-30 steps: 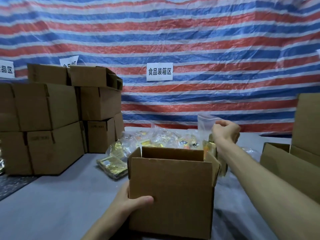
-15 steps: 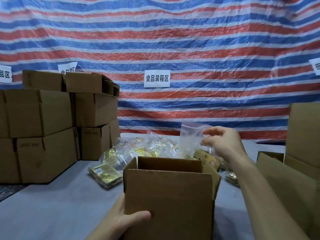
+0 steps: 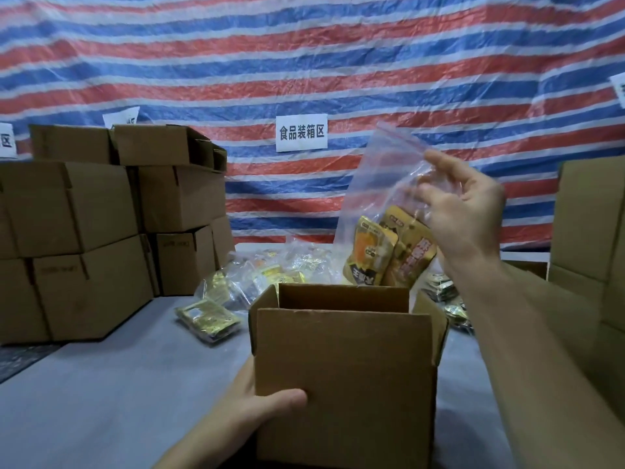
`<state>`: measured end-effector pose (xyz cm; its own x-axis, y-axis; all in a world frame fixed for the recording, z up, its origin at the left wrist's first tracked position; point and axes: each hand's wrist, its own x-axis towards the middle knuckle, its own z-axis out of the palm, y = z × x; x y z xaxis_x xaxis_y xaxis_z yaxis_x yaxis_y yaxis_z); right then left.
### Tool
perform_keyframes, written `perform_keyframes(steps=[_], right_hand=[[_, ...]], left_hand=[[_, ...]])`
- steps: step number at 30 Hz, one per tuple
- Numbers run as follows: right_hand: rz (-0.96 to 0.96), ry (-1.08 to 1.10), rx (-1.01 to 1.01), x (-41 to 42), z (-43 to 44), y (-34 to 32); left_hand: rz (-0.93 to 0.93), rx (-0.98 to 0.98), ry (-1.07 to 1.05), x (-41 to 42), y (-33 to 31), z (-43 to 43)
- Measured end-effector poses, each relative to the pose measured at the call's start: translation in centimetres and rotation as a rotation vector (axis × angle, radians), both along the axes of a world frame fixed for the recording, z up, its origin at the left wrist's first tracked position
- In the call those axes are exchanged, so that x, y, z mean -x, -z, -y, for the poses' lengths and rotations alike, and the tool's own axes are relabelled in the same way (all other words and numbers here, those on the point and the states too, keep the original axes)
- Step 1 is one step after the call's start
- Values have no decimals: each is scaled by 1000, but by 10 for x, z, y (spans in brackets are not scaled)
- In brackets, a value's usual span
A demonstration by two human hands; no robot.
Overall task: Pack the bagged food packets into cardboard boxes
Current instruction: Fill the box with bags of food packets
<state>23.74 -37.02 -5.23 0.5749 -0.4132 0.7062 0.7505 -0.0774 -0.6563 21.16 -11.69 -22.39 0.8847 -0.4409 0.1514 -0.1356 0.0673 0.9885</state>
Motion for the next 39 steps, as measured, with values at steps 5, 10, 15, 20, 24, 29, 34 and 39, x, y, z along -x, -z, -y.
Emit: perform_keyframes(steps=[5,10,15,20,24,29,34,39], right_hand=[[183,-35,-186,12,-8,-4],[215,-145,-367,21,-15,-11],[154,-297,-445,26,-24,-10],[123,-341,-488,30,-29,-11],[160,-404,-502,38,-29,-13],[121,-465,-521,41,-27,-16],[-85,-472,-335,36,-24,-12],[-345,-339,184,27,-22,-5]], left_hand=[[27,-19,-12,3,-3,0],[21,-34,-12,3,-6,1],[16,-47,-15,4,-7,1],[14,-45,-35,3,-5,0],[10,-51,-31,3,-4,-1],[21,-61,-25,1,-2,-3],[56,-62,-47,0,2,-5],[91,-55,-45,1,2,-4]])
